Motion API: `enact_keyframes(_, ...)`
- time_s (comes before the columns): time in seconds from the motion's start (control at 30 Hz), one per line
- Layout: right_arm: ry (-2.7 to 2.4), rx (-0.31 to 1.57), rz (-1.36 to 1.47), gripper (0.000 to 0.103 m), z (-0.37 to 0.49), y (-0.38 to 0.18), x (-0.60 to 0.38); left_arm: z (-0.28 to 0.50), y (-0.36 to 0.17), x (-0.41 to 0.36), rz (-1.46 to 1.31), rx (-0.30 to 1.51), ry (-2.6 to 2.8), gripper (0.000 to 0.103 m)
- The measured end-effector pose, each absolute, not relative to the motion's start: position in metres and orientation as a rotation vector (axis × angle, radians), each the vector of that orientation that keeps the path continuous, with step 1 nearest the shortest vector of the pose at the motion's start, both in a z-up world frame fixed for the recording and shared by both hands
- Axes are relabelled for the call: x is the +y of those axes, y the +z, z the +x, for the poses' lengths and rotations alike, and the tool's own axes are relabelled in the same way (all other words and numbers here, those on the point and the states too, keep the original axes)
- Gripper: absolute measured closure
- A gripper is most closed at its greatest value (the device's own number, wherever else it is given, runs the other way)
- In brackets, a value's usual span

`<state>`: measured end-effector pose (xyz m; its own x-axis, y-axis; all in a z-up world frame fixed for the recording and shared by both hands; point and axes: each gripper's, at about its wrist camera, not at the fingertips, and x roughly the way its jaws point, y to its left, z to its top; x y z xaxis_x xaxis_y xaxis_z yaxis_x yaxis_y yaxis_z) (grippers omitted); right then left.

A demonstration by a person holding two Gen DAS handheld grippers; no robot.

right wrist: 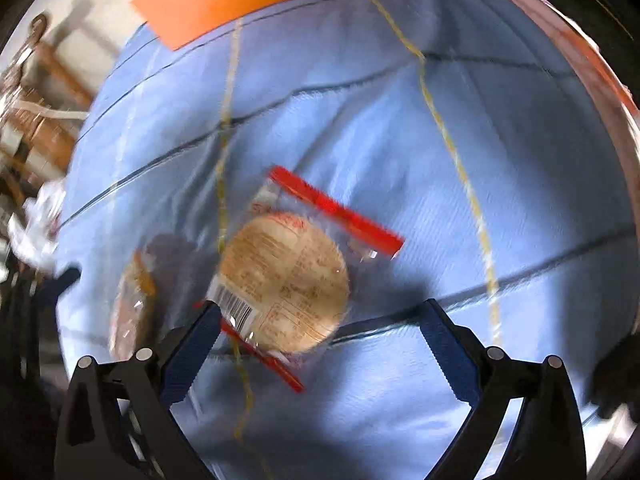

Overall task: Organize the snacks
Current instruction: 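Grasp a barcode cake pack with the left tool while the right tool grasps a red-edged round cake, then release the cake pack into the box with the left tool while the right tool drops the round cake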

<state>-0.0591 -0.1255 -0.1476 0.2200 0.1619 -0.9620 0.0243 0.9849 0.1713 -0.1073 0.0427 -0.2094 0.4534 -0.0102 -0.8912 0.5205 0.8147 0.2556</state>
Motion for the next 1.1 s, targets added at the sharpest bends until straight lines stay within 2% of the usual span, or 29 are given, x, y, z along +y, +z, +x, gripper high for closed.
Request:
enact_keyframes(0.07,0.041,1.263,0.154,0.003,-0.065,-0.147,-0.116,-0.107,-0.223,0.043,0.586,1.085,-0.324,0.004)
enact_keyframes(0.1,0.024,1.252,0.165,0.003,-0.065,-0.146,-0.109,-0.107,-0.219,0.050,0.522,1.052,-0.329,0.004)
enact_keyframes(0.27,-0.105,1.171,0.065,0.003,-0.065,-0.150,-0.077,-0.087,-0.234,0.101,0.209,1.174,-0.311,0.004)
enact_keyframes(0.3,-0.103,1.154,0.064,0.003,-0.067,-0.150,-0.073,-0.091,-0.233,0.105,0.181,1.132,-0.311,0.004)
enact_keyframes(0.37,-0.107,1.136,0.067,0.011,-0.073,-0.146,-0.076,-0.106,-0.237,0.100,0.253,1.040,-0.357,0.004)
enact_keyframes(0.4,-0.091,1.138,0.051,0.026,-0.077,-0.140,-0.077,-0.111,-0.237,0.099,0.268,1.030,-0.382,0.007)
enact_keyframes(0.47,-0.030,1.197,0.077,0.030,-0.079,-0.132,-0.085,-0.113,-0.231,0.103,0.214,1.069,-0.347,0.021)
enact_keyframes(0.53,-0.010,1.230,0.134,0.030,-0.083,-0.124,-0.100,-0.112,-0.222,0.105,0.161,1.108,-0.333,0.066)
enact_keyframes(0.6,0.001,1.211,0.081,0.030,-0.091,-0.106,-0.108,-0.107,-0.209,0.109,0.033,1.169,-0.330,0.068)
enact_keyframes(0.67,0.009,1.184,0.070,0.030,-0.096,-0.088,-0.120,-0.107,-0.194,0.107,-0.026,1.150,-0.325,0.068)
enact_keyframes(0.83,0.022,1.055,0.125,0.030,-0.070,-0.014,-0.147,-0.064,-0.134,0.102,0.024,1.148,-0.169,0.068)
enact_keyframes(1.03,0.080,0.856,0.070,0.030,0.022,0.078,-0.166,0.028,-0.041,0.122,-0.082,0.970,-0.076,0.067)
enact_keyframes(1.1,0.131,0.858,0.056,0.030,0.076,0.096,-0.165,0.066,-0.025,0.127,-0.114,0.988,-0.044,0.067)
